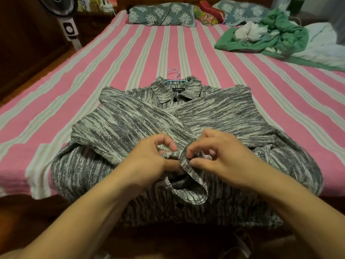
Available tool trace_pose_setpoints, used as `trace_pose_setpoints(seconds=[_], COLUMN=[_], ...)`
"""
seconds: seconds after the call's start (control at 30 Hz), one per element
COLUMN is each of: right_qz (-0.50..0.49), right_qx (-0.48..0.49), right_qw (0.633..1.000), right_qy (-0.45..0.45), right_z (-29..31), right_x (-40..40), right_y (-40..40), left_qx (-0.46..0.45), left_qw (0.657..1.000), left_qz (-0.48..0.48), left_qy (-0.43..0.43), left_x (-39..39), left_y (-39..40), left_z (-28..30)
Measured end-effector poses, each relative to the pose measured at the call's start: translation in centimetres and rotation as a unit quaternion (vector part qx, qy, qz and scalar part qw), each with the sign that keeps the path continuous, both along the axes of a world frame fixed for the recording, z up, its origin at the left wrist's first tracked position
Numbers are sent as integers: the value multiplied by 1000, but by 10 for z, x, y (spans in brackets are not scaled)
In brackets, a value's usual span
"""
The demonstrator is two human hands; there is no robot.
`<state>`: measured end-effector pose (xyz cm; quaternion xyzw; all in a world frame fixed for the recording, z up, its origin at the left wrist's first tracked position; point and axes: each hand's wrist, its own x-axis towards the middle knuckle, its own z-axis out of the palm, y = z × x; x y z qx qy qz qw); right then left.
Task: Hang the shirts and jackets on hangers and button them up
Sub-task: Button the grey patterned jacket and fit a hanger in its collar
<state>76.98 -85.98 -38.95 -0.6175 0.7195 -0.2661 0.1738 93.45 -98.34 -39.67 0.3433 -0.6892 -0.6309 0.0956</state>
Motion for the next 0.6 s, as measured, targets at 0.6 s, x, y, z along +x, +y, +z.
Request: trace_pose_setpoints(seconds=[0.6], right_qz=[119], right_qx=[-137], right_qw=[981], right_qy=[64], right_z=[-24], right_x=[0], right_y=[-15], left_qx=[-27], left_qw=[999], left_qz=[-40], left_qy=[26], left_x=[4], left_y=[-21], left_z=[-7])
